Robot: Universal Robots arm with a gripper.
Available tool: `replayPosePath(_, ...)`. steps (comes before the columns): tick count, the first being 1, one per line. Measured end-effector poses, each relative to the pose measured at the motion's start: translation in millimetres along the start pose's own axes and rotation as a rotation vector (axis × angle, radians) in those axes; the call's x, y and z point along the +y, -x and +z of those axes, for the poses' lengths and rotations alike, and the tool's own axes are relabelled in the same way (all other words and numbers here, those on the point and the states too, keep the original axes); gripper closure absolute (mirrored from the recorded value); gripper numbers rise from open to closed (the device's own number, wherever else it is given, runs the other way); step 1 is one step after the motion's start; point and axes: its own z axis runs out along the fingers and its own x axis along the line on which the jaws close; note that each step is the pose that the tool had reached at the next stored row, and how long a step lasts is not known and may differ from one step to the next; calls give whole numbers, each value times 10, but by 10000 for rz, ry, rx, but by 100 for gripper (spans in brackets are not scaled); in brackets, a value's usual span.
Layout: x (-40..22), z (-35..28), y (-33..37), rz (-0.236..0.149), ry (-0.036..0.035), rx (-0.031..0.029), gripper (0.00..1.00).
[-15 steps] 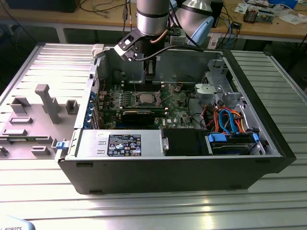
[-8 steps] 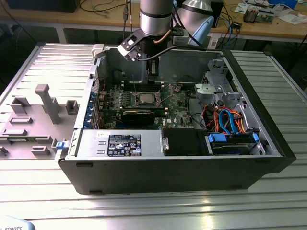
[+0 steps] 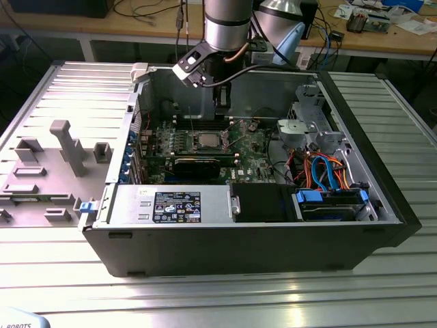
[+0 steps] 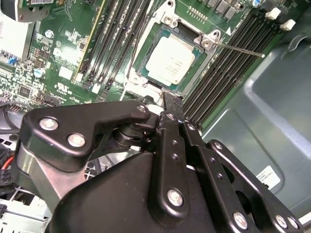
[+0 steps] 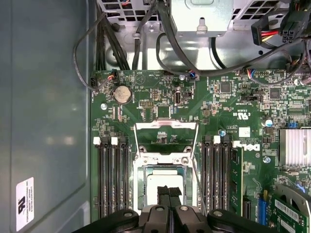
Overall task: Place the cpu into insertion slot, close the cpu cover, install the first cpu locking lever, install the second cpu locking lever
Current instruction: 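Close the cpu cover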
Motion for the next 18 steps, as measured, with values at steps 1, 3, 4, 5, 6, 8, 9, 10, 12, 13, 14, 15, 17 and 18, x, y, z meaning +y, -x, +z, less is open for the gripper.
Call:
replayPosePath(1,5,0,0,1,0,0,89)
replayPosePath(3,15,0,0,0,0,0,89)
replayPosePath(4,21,0,0,1,0,0,89)
replayPosePath(5,25,0,0,1,0,0,89)
replayPosePath(6,32,0,0,1,0,0,89)
replayPosePath(8,47,0,0,1,0,0,89)
replayPosePath(9,54,0,0,1,0,0,89)
replayPosePath(10,59,0,0,1,0,0,89)
replayPosePath(12,70,0,0,1,0,0,89)
replayPosePath(13,78,1,0,1,0,0,89)
replayPosePath(14,82,0,0,1,-1,0,89)
replayPosePath(15,86,1,0,0,0,0,89)
replayPosePath(17,95,1,0,1,0,0,89)
replayPosePath(18,103,1,-1,1,0,0,89)
